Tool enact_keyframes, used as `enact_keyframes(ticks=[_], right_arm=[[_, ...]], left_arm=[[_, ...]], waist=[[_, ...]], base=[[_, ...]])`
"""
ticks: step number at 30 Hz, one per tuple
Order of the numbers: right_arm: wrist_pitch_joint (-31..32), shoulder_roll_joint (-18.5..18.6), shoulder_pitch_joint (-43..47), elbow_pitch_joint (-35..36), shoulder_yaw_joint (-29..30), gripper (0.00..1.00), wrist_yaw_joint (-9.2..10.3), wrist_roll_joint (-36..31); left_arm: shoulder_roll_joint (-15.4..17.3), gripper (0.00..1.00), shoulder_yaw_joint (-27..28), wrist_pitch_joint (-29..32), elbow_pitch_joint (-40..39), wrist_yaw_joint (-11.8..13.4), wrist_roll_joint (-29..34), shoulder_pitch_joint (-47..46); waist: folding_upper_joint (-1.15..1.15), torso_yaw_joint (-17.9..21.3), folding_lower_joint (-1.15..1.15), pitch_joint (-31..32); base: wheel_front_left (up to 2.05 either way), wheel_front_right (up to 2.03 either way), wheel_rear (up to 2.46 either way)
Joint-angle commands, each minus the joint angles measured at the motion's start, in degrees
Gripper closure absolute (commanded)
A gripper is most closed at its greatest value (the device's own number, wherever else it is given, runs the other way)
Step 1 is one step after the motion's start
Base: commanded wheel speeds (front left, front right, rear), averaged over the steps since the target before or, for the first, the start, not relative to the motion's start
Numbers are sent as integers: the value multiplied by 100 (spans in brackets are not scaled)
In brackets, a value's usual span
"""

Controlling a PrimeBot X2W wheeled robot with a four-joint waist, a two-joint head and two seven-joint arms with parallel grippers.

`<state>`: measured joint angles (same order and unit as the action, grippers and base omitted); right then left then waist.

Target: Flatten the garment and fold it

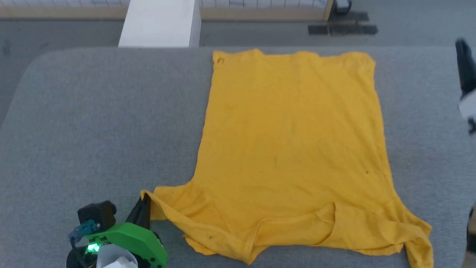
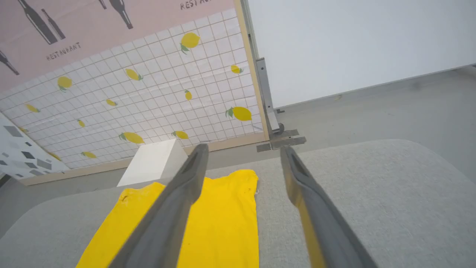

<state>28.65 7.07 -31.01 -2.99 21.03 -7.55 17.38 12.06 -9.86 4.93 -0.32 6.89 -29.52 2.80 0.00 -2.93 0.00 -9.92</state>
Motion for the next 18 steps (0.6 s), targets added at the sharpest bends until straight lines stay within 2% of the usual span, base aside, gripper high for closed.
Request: enact_keyframes(ticks=[1,6,11,18], right_arm=[[-19,32,-393,-280,-53,0,6,-166],[224,329,-1623,-1173,-356,0,6,-809],[949,602,-2676,-1906,-457,0,6,-1444],[1965,868,-3378,-2378,-352,0,6,-2271]], left_arm=[[-52,100,1,8,-102,46,33,-104],[-148,100,-42,26,-484,144,27,-133],[-243,100,-127,-80,-855,160,54,-158],[-398,100,-333,-236,-1095,106,99,-275]], waist=[[0,-336,0,-847],[0,-628,0,-1589],[0,-948,0,-2208],[0,-1285,0,-2775]], base=[[0,0,0],[0,0,0],[0,0,0],[0,0,0]])
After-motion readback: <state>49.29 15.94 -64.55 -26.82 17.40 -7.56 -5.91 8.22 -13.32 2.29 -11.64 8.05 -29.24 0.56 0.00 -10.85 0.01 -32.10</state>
